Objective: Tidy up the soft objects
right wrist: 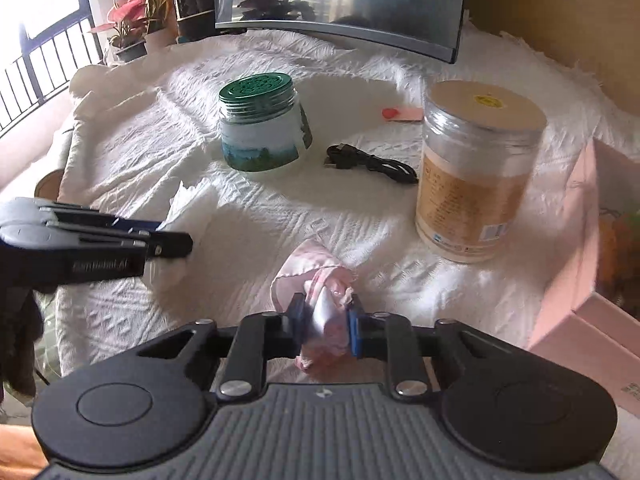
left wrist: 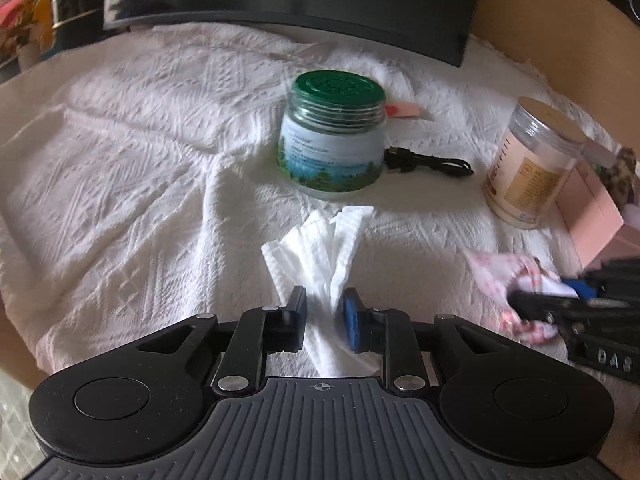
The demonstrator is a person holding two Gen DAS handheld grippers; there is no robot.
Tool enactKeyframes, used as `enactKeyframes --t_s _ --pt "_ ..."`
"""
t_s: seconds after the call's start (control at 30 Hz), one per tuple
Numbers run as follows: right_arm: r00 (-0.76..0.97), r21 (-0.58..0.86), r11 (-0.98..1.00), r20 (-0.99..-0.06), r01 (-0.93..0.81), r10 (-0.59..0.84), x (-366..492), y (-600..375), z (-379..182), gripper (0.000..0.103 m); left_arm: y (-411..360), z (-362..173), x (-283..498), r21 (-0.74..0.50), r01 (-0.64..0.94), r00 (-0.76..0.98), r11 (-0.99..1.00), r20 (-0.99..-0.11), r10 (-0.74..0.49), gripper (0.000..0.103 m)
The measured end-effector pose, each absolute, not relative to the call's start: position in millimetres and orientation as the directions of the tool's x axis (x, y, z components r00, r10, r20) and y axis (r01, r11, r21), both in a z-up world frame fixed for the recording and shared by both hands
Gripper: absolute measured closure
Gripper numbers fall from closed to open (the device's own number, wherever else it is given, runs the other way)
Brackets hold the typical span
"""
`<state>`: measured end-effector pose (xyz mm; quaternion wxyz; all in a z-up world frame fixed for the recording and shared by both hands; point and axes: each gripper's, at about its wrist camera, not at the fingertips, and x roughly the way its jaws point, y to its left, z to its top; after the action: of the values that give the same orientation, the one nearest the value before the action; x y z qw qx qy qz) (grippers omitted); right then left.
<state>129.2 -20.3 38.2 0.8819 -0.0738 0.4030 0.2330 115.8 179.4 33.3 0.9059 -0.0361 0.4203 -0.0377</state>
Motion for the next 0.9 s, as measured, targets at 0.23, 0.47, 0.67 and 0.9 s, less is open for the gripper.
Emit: enactKeyframes --t_s 0.23,0.47,0.67,0.9 --pt "0.566 0.036 0.886 -0.757 -0.462 0.326 125 -27 34 0.084 185 34 117 -0.138 -0.069 0.628 0.988 -0.775 -0.065 0.077" --pt "0.564 0.047 0.888 -0.757 -0.458 0.331 125 -28 34 0.084 180 33 120 -0.161 -0.056 0.644 0.985 -0.760 -0.087 0.071" --pt "0.576 0.050 0.895 -0.750 -0.443 0.326 110 -37 46 0.087 172 29 118 -0.080 0.035 0.672 0.996 -0.736 -0.083 0.087" --pt "0.624 0.033 0.921 -0.726 -0.388 0.289 82 -75 75 0.087 169 35 103 -0.145 0.188 0.619 0.971 -0.751 -0.232 0.092"
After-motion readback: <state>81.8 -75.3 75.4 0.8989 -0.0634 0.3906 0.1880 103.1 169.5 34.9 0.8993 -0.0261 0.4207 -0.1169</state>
